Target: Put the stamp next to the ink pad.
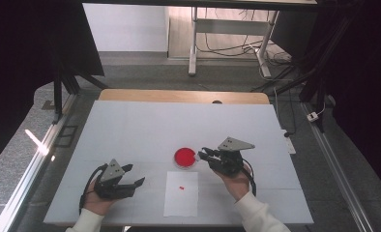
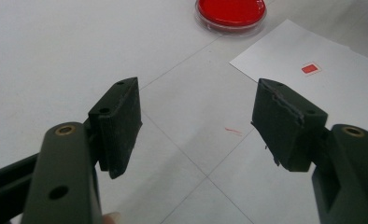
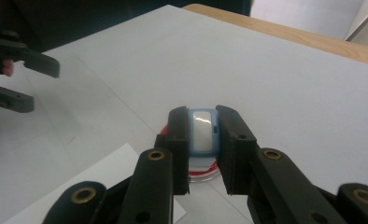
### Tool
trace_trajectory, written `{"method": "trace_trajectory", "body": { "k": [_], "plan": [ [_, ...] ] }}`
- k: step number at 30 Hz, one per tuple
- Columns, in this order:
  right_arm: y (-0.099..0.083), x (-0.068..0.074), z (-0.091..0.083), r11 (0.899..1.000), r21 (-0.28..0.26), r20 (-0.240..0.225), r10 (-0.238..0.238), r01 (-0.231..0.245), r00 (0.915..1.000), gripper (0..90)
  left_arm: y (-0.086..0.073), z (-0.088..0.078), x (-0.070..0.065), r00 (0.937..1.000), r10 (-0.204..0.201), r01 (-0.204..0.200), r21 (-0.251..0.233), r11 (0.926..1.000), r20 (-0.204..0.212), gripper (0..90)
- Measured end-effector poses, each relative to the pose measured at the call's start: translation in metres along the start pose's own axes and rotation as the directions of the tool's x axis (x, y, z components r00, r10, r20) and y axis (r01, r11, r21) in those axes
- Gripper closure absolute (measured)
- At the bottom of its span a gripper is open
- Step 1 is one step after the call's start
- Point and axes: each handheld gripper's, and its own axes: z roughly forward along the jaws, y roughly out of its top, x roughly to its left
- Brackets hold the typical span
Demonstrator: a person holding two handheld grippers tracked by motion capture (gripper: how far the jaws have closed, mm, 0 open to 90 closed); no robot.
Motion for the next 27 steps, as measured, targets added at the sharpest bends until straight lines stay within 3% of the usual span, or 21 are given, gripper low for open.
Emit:
{"method": "trace_trajectory", "body": {
  "k": [13, 27],
  "plan": [
    [0.001, -0.018, 0.020, 0.995, 0.096, 0.068, -0.042, 0.036, 0.9968, 75.2, 0.001, 0.003, 0.002, 1.0000, -0.003, 0.003, 0.007, 1.0000, 0.005, 32.6],
    [0.001, -0.026, 0.037, 0.984, 0.170, 0.087, -0.068, 0.052, 0.9938, 75.2, -0.002, 0.002, 0.003, 1.0000, -0.003, 0.003, 0.015, 0.9999, -0.002, 32.4]
  ]
}}
